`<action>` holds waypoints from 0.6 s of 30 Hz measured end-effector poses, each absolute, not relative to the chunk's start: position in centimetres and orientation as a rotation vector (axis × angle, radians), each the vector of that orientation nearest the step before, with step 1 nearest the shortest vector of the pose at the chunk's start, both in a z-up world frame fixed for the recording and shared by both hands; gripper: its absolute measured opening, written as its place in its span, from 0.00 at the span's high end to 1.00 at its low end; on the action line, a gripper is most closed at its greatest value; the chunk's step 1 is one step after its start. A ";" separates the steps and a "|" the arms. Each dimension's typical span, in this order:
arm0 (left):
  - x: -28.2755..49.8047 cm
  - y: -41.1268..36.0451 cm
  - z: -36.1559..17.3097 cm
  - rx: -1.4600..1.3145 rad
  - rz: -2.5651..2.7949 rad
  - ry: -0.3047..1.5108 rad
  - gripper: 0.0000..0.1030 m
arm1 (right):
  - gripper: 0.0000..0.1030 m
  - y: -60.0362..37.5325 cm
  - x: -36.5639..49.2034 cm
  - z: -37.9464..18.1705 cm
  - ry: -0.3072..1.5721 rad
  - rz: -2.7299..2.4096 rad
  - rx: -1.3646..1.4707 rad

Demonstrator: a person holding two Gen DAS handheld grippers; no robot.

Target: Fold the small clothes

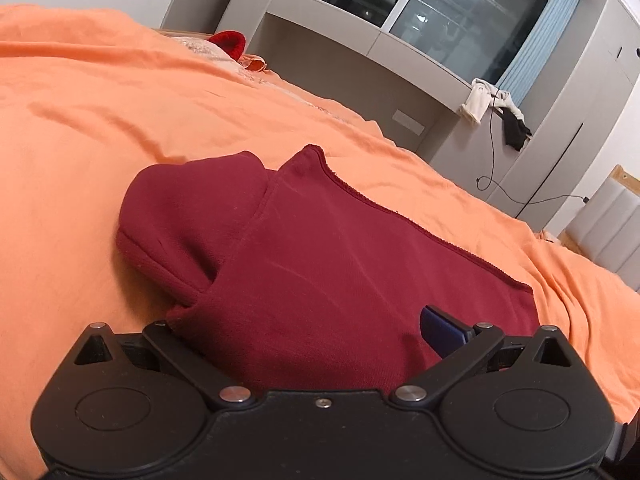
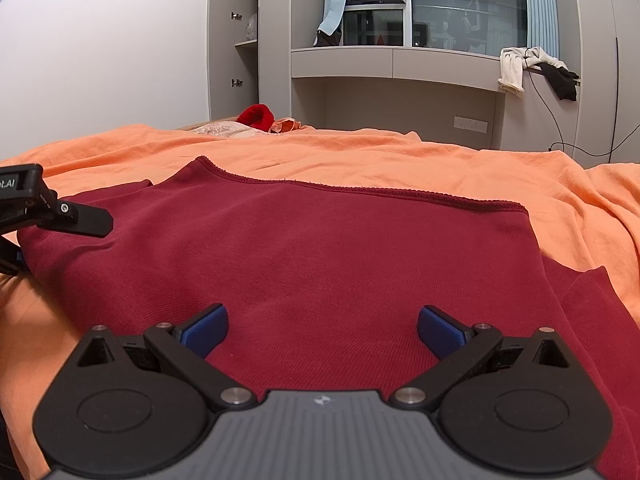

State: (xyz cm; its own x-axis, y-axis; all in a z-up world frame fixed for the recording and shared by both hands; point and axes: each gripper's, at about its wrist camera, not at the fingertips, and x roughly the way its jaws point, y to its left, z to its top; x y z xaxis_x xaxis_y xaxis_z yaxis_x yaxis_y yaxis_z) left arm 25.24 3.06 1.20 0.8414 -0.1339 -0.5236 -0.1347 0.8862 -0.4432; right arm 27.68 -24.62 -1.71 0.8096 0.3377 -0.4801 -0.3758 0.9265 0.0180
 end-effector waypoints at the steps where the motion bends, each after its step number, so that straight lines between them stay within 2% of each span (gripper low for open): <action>1: 25.3 3.0 1.2 -0.484 0.003 0.577 0.01 | 0.00 -24.7 27.7 -1.7 0.498 0.382 -0.079; 18: 25.2 1.2 1.3 -0.436 0.086 0.571 0.01 | 0.00 -24.7 27.7 -1.8 0.497 0.382 -0.079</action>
